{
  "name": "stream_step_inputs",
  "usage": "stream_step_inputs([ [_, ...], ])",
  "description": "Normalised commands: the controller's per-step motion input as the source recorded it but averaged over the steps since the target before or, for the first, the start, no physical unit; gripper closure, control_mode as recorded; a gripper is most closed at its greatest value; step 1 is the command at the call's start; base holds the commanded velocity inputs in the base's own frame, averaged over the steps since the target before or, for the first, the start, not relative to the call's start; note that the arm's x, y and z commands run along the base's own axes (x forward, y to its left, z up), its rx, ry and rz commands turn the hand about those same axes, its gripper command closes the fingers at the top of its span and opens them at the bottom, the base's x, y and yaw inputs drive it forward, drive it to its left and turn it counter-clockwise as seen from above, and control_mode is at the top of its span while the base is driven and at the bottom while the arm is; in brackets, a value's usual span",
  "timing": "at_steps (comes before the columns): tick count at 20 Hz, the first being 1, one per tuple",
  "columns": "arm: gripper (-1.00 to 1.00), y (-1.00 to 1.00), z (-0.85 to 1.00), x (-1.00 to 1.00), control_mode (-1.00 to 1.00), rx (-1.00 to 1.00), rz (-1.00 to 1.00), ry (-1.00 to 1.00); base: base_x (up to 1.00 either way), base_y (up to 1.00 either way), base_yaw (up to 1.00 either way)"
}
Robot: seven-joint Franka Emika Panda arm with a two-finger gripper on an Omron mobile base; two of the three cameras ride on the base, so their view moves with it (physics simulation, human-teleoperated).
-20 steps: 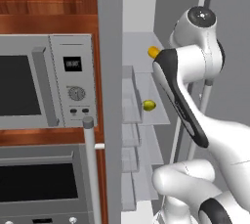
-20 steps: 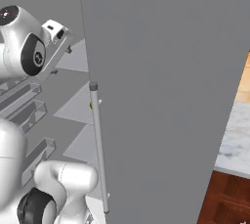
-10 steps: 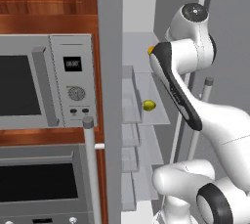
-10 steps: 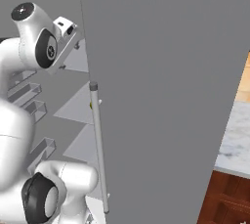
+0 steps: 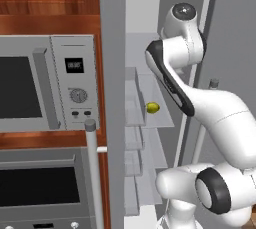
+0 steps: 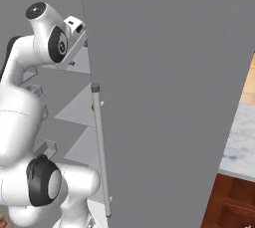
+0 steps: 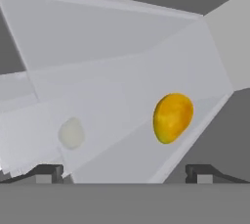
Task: Take the steak, mango, and pear from the freezer and place them in the bowl on the counter.
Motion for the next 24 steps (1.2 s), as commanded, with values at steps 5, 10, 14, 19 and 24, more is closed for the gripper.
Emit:
stream_step_inputs([
  [5, -1.0, 0.0, -0.02, 0.55, -1.0, 0.0, -0.02, 0.09, 0.0, 0.0, 0.0],
  [10, -1.0, 0.0, -0.06, 0.58, -1.0, 0.0, 0.02, 0.13, 0.0, 0.0, 0.0],
  [14, -1.0, 0.0, -0.02, 0.53, -1.0, 0.0, 0.0, 0.02, 0.0, 0.0, 0.0],
  [19, -1.0, 0.0, -0.16, 0.57, -1.0, 0.0, 0.0, 0.02, 0.0, 0.0, 0.0],
  [24, -1.0, -0.03, -0.16, 0.51, -1.0, 0.0, 0.0, 0.03, 0.0, 0.0, 0.0],
])
